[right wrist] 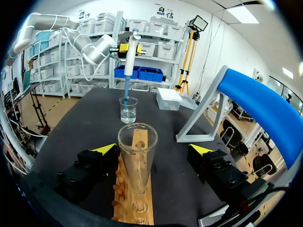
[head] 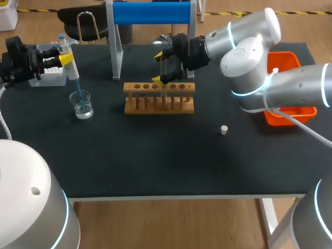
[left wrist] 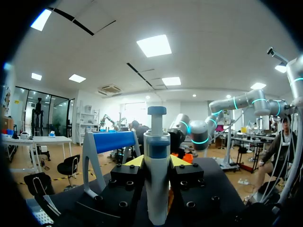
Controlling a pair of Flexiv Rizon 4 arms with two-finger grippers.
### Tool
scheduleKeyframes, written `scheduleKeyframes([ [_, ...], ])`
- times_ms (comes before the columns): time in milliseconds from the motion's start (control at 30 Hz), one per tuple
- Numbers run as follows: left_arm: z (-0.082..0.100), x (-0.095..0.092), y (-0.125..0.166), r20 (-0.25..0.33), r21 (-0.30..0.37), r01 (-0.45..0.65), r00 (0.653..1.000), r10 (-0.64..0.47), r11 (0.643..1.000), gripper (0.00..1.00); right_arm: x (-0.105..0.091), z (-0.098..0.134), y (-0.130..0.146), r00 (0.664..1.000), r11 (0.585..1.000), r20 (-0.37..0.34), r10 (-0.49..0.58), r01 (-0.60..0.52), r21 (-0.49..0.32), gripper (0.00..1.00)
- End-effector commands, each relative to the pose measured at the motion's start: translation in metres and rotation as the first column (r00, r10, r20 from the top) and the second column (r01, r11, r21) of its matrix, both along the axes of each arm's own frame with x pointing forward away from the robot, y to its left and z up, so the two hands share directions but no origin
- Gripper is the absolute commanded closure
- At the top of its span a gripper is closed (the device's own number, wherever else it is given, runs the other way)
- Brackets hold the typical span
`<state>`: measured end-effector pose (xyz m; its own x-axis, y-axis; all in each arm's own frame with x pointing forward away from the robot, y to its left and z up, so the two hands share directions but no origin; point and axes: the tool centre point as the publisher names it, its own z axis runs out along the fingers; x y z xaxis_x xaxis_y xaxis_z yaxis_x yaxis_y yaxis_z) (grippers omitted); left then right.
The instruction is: Invert the test tube, pick up the pipette, mount the tip to pipette, aspirate from beaker and dispense into the tube, eject the tip, return the pipette, and cap with the stopper.
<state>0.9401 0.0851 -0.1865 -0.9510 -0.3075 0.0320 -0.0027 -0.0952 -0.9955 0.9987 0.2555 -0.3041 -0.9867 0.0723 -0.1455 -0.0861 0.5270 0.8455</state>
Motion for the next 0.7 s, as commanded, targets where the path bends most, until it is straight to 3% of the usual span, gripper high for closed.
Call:
scheduleKeyframes([
  [33, 0.0001, 0.0006, 0.0019, 0.000, -0.001, 0.006, 1.000, -0.006, 1.000, 1.00, 0.0007, 0.0000, 0.0008, 1.000, 1.000, -0.002, -0.001, 0.001, -0.005, 0.00],
  [700, 0.0001, 0.0006, 0.0019, 0.000, -0.001, 0.006, 1.000, -0.006, 1.000, 1.00, 0.0004, -0.0006, -0.0005, 1.000, 1.000, 0.006, -0.011, 0.011, -0.012, 0.00],
])
